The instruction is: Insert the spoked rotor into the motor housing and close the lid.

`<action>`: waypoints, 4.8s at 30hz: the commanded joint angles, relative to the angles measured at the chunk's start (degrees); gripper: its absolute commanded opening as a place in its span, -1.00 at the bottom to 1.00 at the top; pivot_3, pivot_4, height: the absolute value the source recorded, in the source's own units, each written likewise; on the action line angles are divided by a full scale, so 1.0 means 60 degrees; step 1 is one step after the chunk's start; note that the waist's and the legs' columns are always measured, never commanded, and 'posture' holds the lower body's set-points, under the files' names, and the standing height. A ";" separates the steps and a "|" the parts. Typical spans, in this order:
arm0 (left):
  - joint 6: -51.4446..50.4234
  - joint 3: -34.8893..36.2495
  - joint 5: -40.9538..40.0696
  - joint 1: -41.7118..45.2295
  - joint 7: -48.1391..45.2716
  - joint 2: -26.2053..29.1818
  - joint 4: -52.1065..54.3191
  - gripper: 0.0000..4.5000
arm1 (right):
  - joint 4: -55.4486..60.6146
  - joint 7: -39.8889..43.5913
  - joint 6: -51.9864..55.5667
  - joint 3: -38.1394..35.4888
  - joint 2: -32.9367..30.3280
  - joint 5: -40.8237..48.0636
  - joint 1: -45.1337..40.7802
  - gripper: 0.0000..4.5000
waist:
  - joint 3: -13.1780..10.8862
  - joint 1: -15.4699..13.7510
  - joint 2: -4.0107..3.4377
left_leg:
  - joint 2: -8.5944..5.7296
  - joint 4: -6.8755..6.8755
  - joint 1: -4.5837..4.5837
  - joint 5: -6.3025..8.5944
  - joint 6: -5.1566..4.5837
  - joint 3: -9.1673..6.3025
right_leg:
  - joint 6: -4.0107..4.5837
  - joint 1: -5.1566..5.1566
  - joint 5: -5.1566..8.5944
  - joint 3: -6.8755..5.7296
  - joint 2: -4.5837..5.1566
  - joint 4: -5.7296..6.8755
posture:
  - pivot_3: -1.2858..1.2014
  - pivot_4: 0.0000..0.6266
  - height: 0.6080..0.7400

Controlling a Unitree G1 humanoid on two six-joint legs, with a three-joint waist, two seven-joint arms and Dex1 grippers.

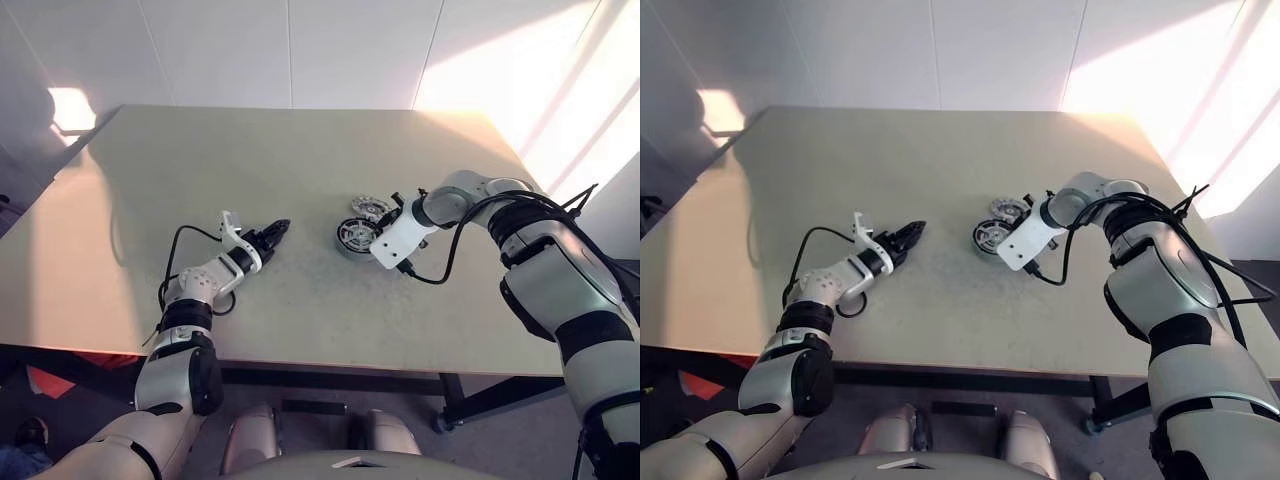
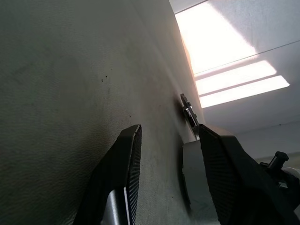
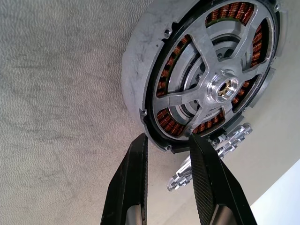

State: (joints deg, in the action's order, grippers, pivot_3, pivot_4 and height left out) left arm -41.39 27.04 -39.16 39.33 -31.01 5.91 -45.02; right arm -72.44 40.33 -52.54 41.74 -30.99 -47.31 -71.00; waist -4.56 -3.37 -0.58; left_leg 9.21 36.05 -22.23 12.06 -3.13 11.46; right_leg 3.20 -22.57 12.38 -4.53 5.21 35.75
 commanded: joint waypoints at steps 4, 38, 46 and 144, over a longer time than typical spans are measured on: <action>0.0042 -0.0038 0.0048 -0.0137 0.0041 0.0048 -0.0144 -0.10 | 0.0257 -0.0040 -0.0124 -0.0194 0.0232 0.0278 -0.0132 -0.34 | 0.0000 0.0072 -0.0001 | 0.0001 -0.0002 0.0016 0.0000 0.0001 0.0000 | 0.0000 0.0014 0.0000 0.0000 0.0000 -0.0001 | 0.03 -1.00 1.00; 0.0144 -0.0111 0.0076 -0.0235 0.0064 0.0034 -0.0057 -0.10 | 0.1946 0.2530 -0.0394 -0.0805 0.1067 0.1947 0.0950 -0.34 | 0.0002 0.0367 0.0003 | 0.0013 -0.0035 0.0113 -0.0003 0.0021 0.0004 | 0.0003 0.0072 -0.0001 0.0008 -0.0014 -0.0010 | 0.03 -1.00 1.00; 0.0199 -0.0111 0.0075 -0.0261 0.0073 0.0005 -0.0051 -0.10 | 0.2490 0.3137 0.0780 -0.1336 0.1270 0.2734 0.1261 -1.00 | 0.0002 0.0291 0.0003 | 0.0007 -0.0052 0.0101 -0.0003 0.0021 0.0004 | 0.0004 0.0074 -0.0002 0.0008 -0.0012 -0.0038 | 0.03 -1.00 1.00; -0.0275 -0.1901 0.1441 0.0707 -0.1284 0.0167 -0.1516 -0.10 | 1.6279 -1.4329 2.3944 -1.6451 0.6720 2.0761 0.7873 0.98 | 0.0180 -0.0916 -0.0147 | -0.0144 -0.0641 0.0365 -0.0190 0.0377 -0.0002 | -0.0163 0.0218 0.0071 0.0046 0.0018 -0.0324 | 0.03 -1.00 1.00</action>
State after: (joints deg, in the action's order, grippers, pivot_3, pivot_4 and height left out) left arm -42.13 16.97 -32.26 43.50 -38.99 6.84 -52.75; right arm 23.82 -40.48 91.93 -57.65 7.39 69.86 -25.23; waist -3.48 -8.87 -1.47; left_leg 8.32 32.15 -20.04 10.92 -0.86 11.45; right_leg 2.20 -21.25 12.79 -4.24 5.34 33.79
